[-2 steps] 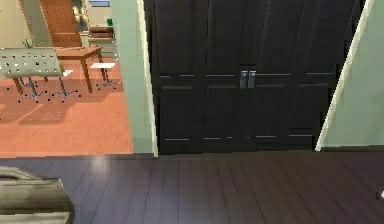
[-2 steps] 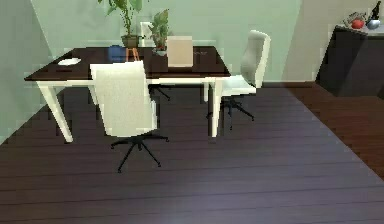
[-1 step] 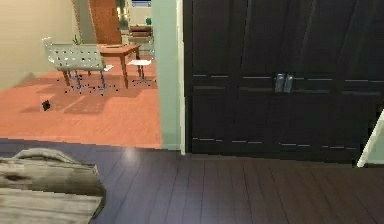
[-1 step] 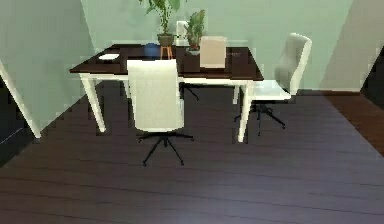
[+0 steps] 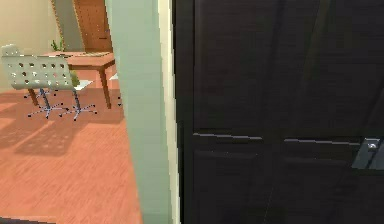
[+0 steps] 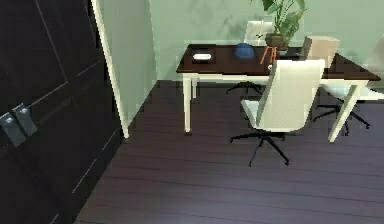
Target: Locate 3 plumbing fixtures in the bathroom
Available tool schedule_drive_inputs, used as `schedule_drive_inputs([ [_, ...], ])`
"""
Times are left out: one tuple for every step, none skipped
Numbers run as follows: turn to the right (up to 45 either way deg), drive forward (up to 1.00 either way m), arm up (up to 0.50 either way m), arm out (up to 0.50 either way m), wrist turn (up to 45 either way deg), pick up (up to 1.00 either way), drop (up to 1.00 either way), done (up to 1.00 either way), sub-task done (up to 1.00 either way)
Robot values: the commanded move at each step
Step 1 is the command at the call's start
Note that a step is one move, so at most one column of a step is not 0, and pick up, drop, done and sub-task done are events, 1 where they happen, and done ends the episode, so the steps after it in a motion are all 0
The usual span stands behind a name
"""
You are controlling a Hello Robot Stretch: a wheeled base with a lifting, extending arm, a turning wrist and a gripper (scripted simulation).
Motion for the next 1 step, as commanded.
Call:
schedule_drive_inputs([
  [-3.0, 0.0, 0.0, 0.0, 0.0, 0.0, 0.0, 0.0, 0.0],
])
